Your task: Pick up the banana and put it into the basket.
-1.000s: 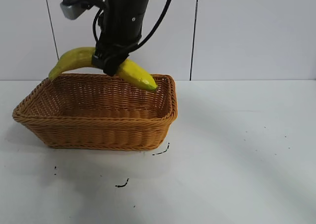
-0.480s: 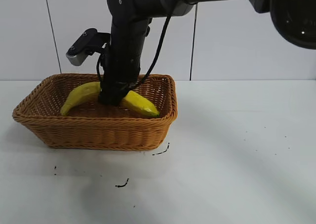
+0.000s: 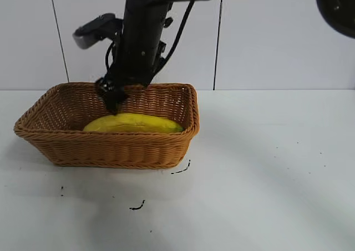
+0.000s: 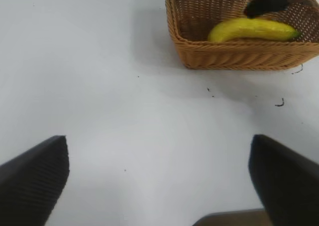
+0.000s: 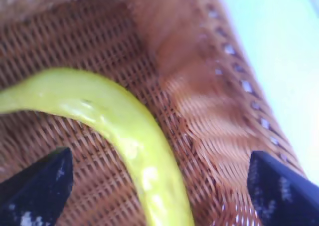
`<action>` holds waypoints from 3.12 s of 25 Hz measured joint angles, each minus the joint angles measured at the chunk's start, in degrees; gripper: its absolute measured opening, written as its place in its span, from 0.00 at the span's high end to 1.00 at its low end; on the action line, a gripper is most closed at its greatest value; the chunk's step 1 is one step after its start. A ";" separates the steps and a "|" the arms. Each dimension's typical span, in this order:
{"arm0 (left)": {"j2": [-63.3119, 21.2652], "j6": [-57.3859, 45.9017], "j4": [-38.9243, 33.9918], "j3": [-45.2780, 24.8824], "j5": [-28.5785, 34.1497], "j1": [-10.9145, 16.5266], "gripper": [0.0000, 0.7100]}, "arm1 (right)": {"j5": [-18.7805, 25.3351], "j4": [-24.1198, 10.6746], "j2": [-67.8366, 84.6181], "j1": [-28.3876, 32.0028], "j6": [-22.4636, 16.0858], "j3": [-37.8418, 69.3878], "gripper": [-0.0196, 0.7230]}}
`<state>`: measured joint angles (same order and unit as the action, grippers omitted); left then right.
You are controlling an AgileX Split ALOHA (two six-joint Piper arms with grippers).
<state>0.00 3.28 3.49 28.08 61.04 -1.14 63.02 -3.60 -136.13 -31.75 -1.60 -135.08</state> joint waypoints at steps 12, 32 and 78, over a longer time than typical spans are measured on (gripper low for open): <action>0.00 0.00 0.00 0.00 0.00 0.00 0.02 | 6.35 -0.21 0.00 21.51 -0.17 -0.06 0.05; 0.00 0.00 0.00 0.00 0.00 0.00 0.02 | 6.68 3.60 13.07 29.11 2.40 17.98 0.05; 0.00 0.00 0.00 0.00 0.00 0.00 0.02 | -4.59 5.23 136.41 29.11 3.97 106.59 0.05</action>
<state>0.00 3.28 3.49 28.08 61.04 -1.14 58.42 1.63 0.29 -2.63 2.38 -28.49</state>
